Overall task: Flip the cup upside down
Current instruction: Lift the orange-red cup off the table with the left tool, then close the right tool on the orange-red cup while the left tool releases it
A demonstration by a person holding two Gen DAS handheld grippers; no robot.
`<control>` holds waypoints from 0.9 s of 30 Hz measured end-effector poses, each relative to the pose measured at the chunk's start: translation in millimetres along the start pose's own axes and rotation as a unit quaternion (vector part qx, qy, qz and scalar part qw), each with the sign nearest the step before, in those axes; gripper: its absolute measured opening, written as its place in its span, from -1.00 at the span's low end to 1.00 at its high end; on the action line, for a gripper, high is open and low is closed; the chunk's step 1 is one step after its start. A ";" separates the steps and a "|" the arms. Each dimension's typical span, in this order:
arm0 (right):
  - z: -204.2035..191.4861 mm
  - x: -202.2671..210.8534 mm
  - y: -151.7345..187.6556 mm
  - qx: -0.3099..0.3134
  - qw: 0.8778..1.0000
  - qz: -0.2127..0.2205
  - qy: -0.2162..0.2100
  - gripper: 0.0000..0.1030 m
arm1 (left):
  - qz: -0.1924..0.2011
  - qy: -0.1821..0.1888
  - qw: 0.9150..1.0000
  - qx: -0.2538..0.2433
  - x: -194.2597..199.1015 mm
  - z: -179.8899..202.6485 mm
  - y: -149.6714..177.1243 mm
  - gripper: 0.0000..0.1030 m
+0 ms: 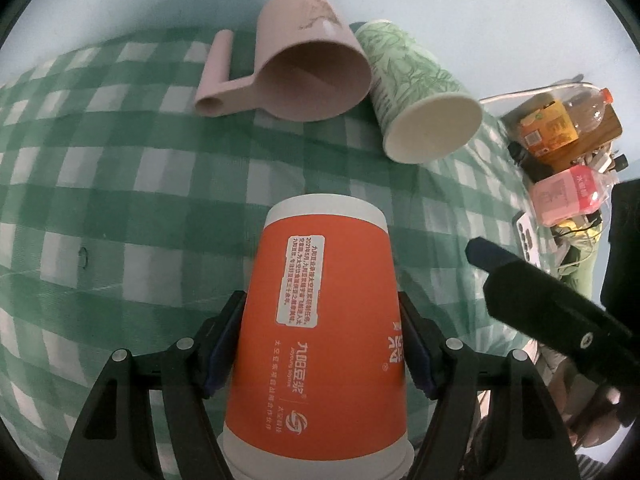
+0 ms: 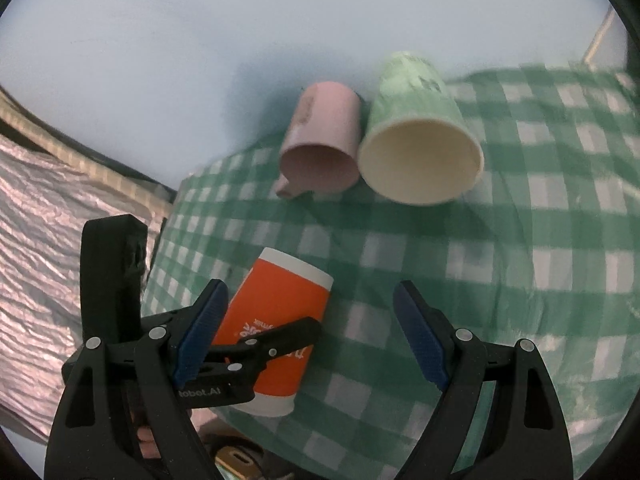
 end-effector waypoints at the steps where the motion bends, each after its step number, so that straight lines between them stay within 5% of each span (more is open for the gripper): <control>1: 2.4 -1.0 0.9 -0.005 1.000 -0.002 -0.001 0.66 | -0.002 -0.003 1.000 0.000 -1.9 4.9 1.0 0.43; 10: 8.0 1.0 3.2 -0.014 1.000 -0.001 -0.003 0.66 | -0.003 -0.031 1.000 -0.001 3.4 12.1 -9.8 0.65; 21: -10.4 22.3 3.4 0.004 0.999 0.029 0.011 0.66 | 0.056 -0.057 0.997 -0.022 66.5 5.3 -2.6 0.76; 27: -13.8 9.3 9.3 0.004 0.999 -0.005 0.036 0.66 | 0.067 -0.124 0.990 -0.016 89.7 -24.1 11.8 0.76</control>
Point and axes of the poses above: each gripper's, at about its wrist camera, not at the fingertips, and x roughly against the way its jaws point, z to its right, y to its underside, the point moved 2 cm from there along -x, roughly the way its jaws point, and after that the axes turned 15 degrees about -x, right-handed, at the moved point
